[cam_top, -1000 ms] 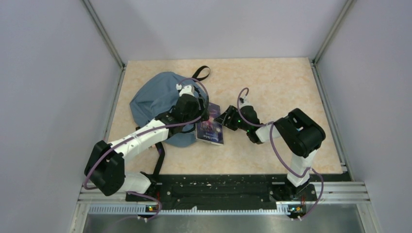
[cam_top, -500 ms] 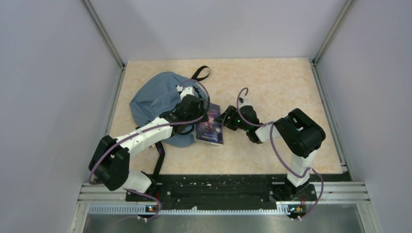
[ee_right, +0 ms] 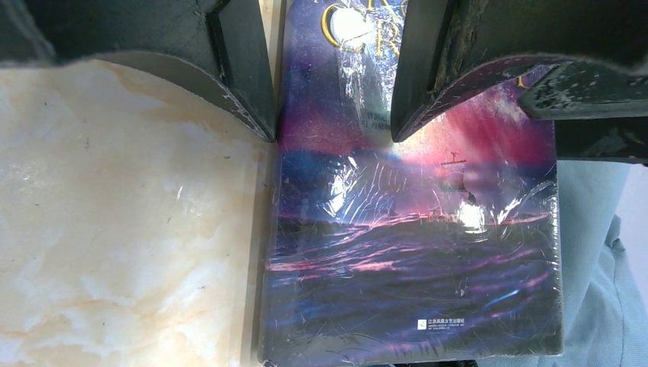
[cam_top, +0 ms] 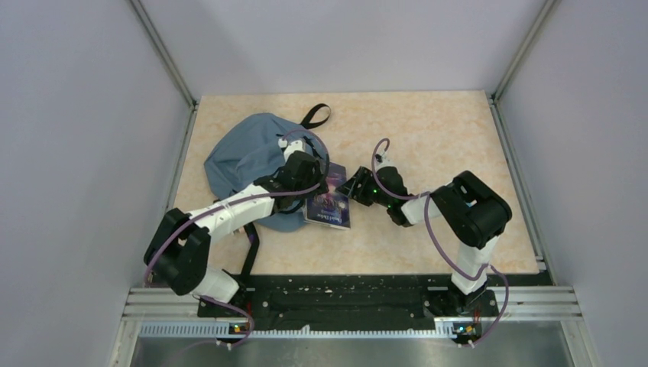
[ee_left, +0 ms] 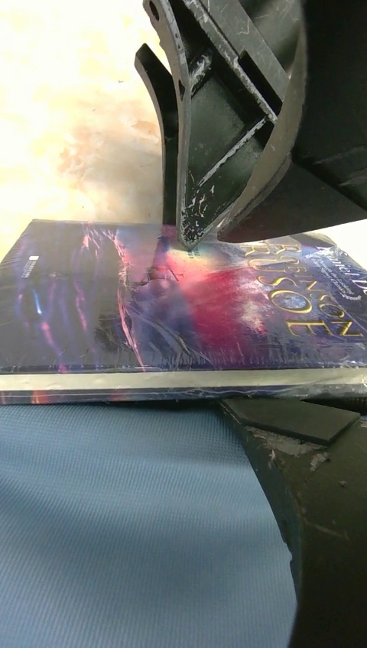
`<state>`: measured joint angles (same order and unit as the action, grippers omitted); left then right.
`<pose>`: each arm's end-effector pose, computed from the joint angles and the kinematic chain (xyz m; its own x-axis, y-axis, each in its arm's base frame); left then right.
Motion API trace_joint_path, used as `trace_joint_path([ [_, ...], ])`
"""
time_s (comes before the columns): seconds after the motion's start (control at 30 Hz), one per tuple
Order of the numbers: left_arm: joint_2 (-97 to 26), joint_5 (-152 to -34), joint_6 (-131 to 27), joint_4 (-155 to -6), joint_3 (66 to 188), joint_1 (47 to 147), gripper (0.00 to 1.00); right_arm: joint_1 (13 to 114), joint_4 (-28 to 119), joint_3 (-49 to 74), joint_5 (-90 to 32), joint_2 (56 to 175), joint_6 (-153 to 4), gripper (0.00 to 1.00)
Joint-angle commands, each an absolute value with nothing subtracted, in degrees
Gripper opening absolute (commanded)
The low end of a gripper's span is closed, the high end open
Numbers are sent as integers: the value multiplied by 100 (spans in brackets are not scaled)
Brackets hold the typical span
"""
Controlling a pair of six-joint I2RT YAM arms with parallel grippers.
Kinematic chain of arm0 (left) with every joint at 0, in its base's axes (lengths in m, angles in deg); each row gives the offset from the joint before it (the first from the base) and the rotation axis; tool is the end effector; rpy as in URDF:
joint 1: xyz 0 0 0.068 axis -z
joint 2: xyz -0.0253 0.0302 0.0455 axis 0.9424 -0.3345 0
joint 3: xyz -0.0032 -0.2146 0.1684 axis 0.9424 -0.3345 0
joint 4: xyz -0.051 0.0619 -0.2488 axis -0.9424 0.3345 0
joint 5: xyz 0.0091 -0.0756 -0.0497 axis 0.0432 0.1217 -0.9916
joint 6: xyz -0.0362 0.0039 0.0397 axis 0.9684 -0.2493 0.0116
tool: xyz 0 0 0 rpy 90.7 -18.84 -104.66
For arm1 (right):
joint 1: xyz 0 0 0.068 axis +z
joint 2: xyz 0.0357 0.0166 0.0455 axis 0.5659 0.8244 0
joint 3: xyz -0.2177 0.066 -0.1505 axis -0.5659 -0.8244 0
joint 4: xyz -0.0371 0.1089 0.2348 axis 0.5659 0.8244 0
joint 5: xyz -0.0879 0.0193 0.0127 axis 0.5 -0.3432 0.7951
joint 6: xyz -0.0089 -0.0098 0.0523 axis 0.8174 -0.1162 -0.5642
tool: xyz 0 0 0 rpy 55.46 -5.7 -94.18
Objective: Pack the student bag
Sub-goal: Pick up the book from the center of the board.
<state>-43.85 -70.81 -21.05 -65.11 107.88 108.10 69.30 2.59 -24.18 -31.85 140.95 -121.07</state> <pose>0.2513 -0.1829 0.2293 -0.7074 -0.2856 -0.6466 -0.0366 0.9283 -0.3700 0.2769 0.2005 0.1175 -0.7659 0.4318 -0.4763 -0.1327 0.6188 0.7743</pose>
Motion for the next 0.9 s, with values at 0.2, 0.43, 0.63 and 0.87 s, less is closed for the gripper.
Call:
trace_joint_path([
  [0.2,-4265,-7833,-1663,-7757,10410,10816,44,7148,1083,-2549,-3200,13921,-11820,56],
  [0.43,-3502,-7869,-2031,-8402,10254,10810,0,7021,1795,-2851,-2734,12586,-11085,67],
  [0.63,-2677,-8102,-2247,-8972,10084,10692,0,6273,2127,-3333,-3221,10719,-10566,83],
  [0.87,-1788,-9025,-2360,-9646,9971,10474,0,5760,2383,-3280,-4616,9071,-9969,89],
])
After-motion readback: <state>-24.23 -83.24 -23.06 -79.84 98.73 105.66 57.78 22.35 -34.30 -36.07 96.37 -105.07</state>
